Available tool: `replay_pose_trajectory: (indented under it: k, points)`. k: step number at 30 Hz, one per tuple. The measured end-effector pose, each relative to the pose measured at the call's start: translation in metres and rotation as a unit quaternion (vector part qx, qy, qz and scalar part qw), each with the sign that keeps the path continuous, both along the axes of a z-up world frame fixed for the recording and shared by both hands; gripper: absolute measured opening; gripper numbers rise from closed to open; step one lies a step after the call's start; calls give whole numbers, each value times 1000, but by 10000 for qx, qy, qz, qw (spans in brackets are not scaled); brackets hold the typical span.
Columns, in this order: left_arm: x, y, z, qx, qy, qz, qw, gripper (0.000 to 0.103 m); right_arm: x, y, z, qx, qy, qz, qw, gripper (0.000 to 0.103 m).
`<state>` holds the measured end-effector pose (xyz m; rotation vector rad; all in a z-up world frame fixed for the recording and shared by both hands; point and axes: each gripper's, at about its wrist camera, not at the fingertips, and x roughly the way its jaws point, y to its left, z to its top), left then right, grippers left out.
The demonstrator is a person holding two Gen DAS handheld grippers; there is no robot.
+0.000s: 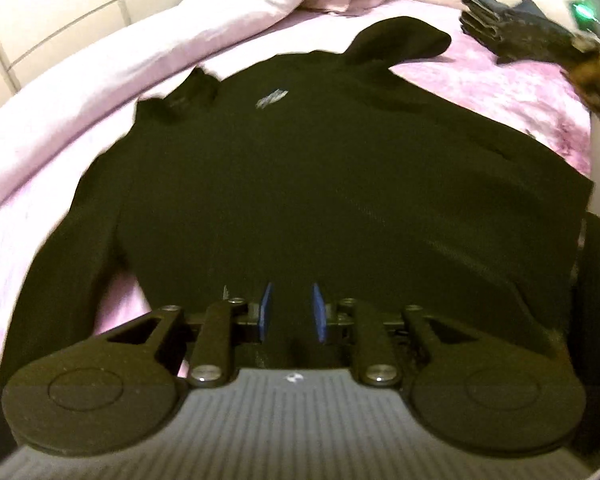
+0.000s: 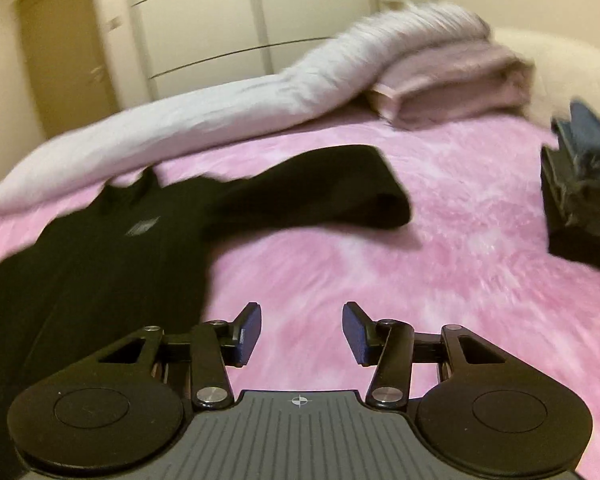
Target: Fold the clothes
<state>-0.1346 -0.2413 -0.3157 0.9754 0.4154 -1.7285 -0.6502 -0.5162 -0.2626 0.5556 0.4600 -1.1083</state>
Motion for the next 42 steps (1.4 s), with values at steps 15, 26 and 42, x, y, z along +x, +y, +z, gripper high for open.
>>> replay_pose_trajectory:
  k: [15, 26, 42]
  points:
    - [-88, -193, -47, -144, -310, -782, 9963, 27, 9, -195, -34, -511, 1273, -197, 9904, 5]
    - [-115, -178, -55, 2, -440, -1244, 9913, 30, 21, -148, -66, -1991, 4899, 191, 8485, 8]
    - [-113, -181, -53, -35, -502, -1286, 9904, 34, -75, -101, -49, -235, 2960, -916, 9505, 30]
